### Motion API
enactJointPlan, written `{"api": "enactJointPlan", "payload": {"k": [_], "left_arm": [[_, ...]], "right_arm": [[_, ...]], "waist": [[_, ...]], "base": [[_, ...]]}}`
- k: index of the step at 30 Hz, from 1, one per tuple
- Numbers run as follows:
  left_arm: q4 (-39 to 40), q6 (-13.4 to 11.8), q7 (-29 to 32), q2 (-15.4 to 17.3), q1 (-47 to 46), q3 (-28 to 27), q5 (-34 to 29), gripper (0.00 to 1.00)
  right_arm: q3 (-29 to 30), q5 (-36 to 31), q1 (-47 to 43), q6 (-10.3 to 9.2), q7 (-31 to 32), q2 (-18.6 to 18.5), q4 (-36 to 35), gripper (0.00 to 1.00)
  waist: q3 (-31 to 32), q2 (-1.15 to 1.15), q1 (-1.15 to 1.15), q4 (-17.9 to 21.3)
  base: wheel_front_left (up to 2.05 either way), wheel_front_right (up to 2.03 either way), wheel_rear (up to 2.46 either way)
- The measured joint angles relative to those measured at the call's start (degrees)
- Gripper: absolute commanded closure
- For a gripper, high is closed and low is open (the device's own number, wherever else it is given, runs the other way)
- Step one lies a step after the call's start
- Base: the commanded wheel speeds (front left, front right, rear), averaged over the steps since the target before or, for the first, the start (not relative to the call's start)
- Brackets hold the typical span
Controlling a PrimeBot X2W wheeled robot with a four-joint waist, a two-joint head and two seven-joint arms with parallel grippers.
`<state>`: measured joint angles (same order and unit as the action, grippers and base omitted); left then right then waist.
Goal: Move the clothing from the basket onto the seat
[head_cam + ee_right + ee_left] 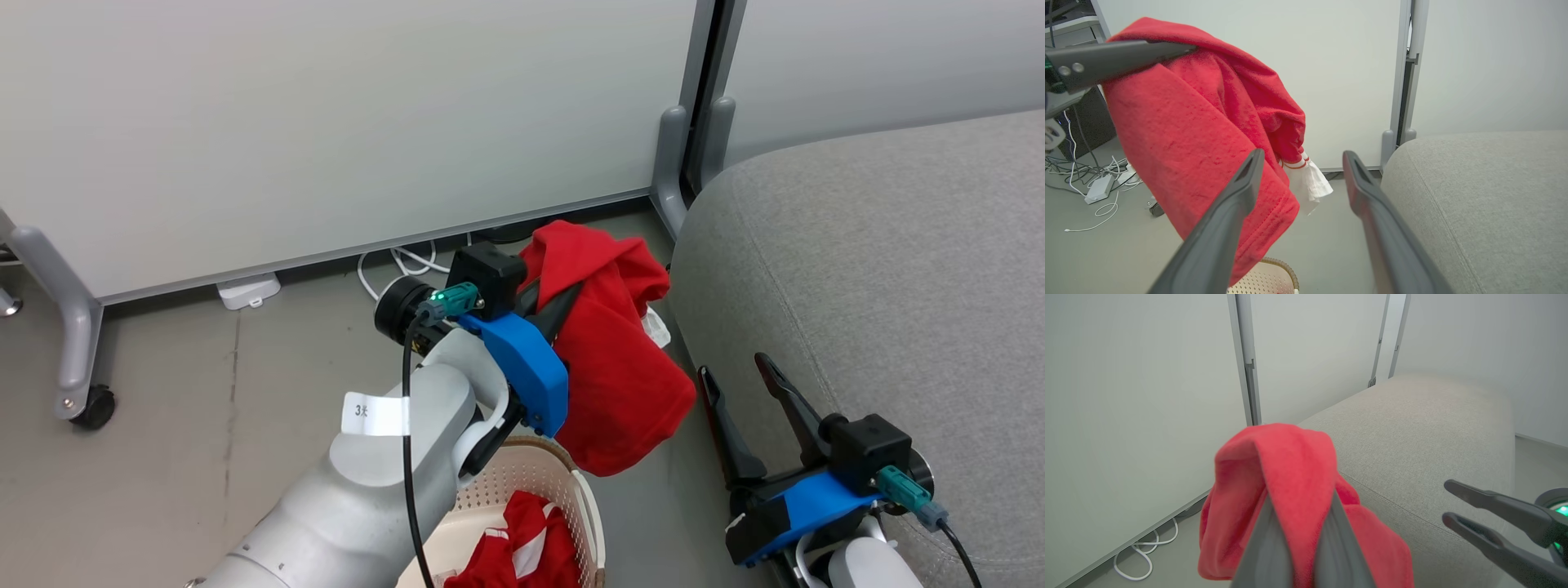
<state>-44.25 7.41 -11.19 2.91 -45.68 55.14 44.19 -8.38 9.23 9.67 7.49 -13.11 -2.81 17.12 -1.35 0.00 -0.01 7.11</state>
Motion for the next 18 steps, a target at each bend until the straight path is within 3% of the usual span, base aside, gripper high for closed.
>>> {"api": "enactJointPlan", "payload": {"k": [18], "left_arm": [[-1.0,0.0,-1.4,0.0,-1.8,3.6,4.4,1.0]], "right_arm": [[-1.9,-0.7,-0.3,0.0,2.4,0.0,-1.7,0.0]], "waist": [[0.1,0.0,0.0,0.9]], "base": [[0.0,0.0,0.0]]}}
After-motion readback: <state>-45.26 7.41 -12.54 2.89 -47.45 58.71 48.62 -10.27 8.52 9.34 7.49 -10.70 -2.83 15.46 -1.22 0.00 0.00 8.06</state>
